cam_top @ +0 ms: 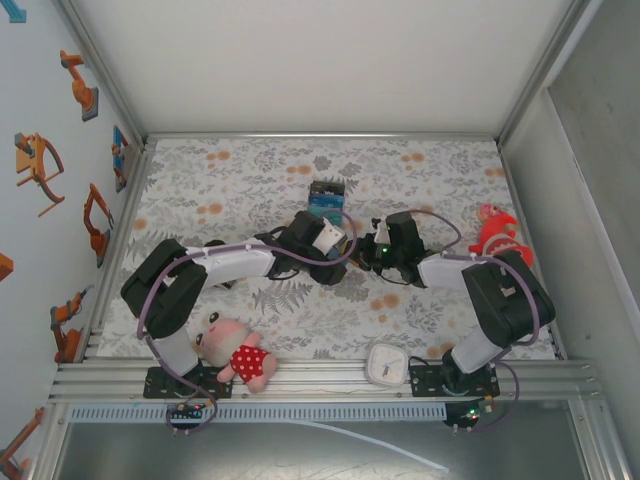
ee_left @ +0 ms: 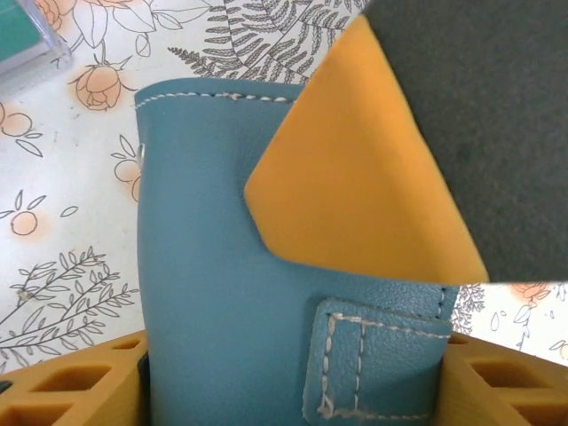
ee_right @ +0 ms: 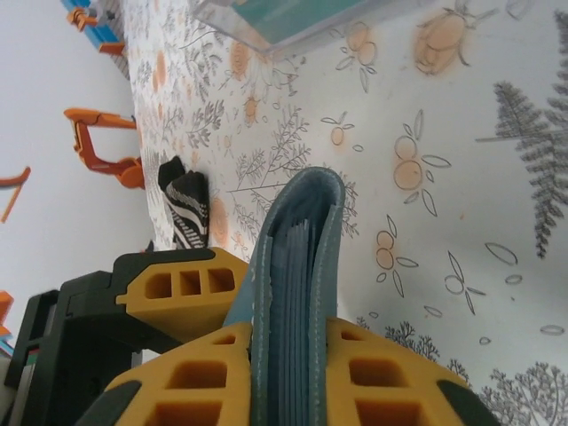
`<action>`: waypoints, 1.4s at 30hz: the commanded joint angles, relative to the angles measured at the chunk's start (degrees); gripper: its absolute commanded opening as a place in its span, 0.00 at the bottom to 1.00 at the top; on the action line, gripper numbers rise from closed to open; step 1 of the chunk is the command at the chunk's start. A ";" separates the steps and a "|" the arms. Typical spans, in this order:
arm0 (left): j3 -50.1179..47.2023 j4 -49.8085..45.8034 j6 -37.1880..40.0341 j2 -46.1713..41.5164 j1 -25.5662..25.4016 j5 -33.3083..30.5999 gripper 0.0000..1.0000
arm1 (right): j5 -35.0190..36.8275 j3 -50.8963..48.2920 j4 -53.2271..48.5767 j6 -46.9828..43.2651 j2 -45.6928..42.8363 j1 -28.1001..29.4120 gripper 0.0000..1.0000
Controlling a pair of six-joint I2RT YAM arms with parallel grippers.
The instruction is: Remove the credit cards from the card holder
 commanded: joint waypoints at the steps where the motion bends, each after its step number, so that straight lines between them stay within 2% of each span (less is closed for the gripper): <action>1: -0.93 3.63 1.48 -5.04 -1.02 -0.80 0.75 | -0.08 0.46 2.08 2.12 -0.62 0.46 0.07; 3: -2.91 5.26 2.17 -7.53 -1.00 -2.05 0.82 | 0.18 0.42 2.02 2.53 -1.70 0.33 0.07; 6: -7.21 9.15 4.34 -12.29 -1.22 -4.81 0.86 | 0.23 1.20 0.10 2.87 -3.53 -0.02 0.07; 10: -14.10 15.65 9.00 -19.36 -1.79 -10.01 0.87 | -0.86 2.70 -3.60 2.82 -6.51 -0.62 0.06; 16: -19.92 22.31 14.91 -26.74 -1.88 -13.83 0.91 | -2.60 3.51 -7.56 2.96 -11.54 -2.19 0.05; 20: -20.67 22.67 20.39 -29.15 -2.01 -12.45 0.99 | -4.03 4.37 -9.80 2.88 -14.31 -3.23 0.05; 25: -26.54 32.21 26.30 -31.96 -2.54 -10.38 0.97 | -6.93 5.79 -11.94 2.97 -16.20 -5.72 0.04; 27: -27.96 33.78 29.44 -32.46 -2.67 -9.30 0.97 | -8.26 6.52 -12.72 3.06 -16.52 -6.44 0.03; 30: -26.74 31.14 34.55 -31.92 -2.67 -8.62 0.97 | -10.78 7.77 -12.67 4.26 -16.19 -6.97 0.02; 35: -24.89 30.79 42.03 -29.54 -2.50 -7.71 0.97 | -15.68 8.18 -5.40 11.46 -13.72 -7.05 0.01; 42: -23.59 41.55 44.12 -23.42 -0.96 -11.94 0.97 | -17.01 7.16 -0.53 16.79 -11.41 -6.98 0.00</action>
